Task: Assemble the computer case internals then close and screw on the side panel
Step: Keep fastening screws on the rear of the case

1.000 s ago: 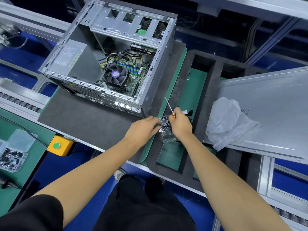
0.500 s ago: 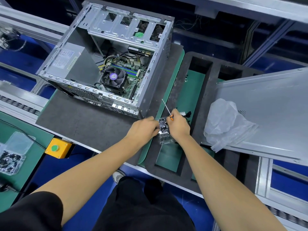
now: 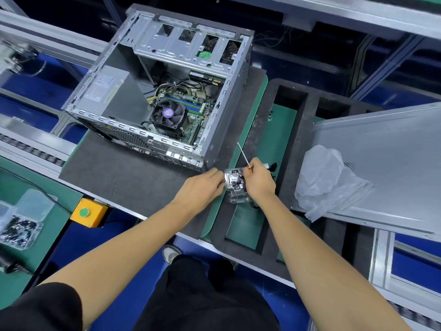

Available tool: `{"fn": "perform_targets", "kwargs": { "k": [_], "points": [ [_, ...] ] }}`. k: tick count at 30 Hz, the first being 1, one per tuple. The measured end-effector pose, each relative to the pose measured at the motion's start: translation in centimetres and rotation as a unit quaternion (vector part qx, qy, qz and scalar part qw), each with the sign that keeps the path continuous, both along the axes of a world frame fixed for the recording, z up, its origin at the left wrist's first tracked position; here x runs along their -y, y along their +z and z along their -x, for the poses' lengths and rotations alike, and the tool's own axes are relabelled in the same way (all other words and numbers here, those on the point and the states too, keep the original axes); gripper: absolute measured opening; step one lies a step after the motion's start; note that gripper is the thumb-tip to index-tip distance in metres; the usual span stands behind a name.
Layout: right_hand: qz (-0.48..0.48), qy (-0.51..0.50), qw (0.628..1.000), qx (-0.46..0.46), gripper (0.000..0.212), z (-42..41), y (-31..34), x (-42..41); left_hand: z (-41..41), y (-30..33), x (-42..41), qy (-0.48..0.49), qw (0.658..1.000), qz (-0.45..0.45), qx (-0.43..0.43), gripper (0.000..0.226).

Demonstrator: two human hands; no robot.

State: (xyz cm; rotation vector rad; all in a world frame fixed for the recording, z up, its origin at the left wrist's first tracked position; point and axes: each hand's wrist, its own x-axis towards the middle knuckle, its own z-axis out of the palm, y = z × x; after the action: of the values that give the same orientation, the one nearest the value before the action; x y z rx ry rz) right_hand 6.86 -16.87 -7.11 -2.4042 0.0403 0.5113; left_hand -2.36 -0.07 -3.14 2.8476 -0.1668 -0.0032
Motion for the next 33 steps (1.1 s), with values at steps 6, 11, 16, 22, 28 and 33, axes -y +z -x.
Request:
{"fn": "perform_targets", "kwargs": {
  "k": [6,11,16,22,28,33],
  "points": [
    [-0.019,-0.034,0.999,-0.036,0.018,-0.9,1.1,-0.6,3.8,-0.9,-5.3,0.042,0.998,0.033,0.023,0.01],
    [-0.059,-0.054,0.995,-0.061,0.018,-1.1,1.9,-0.7,4.9,-1.1,-8.6,0.147,0.985,0.091,-0.024,0.009],
    [-0.097,-0.102,0.987,-0.072,0.008,-1.4,2.6,-0.4,4.0,-1.1,-9.9,0.106,0.984,0.136,-0.051,0.011],
    [-0.073,-0.153,0.985,-0.03,0.015,-1.7,4.6,-0.6,2.8,-0.1,-12.2,0.018,0.981,0.179,-0.071,0.014],
    [-0.043,-0.186,0.978,0.083,0.009,-2.3,8.5,-2.5,1.8,3.4,-15.4,-0.172,0.97,0.17,0.016,0.009],
    [-0.098,-0.23,0.946,0.209,0.006,-3.7,12.2,-5.0,-0.2,8.5,-18.0,-0.261,0.935,0.2,0.129,0.021]
  ]
}}
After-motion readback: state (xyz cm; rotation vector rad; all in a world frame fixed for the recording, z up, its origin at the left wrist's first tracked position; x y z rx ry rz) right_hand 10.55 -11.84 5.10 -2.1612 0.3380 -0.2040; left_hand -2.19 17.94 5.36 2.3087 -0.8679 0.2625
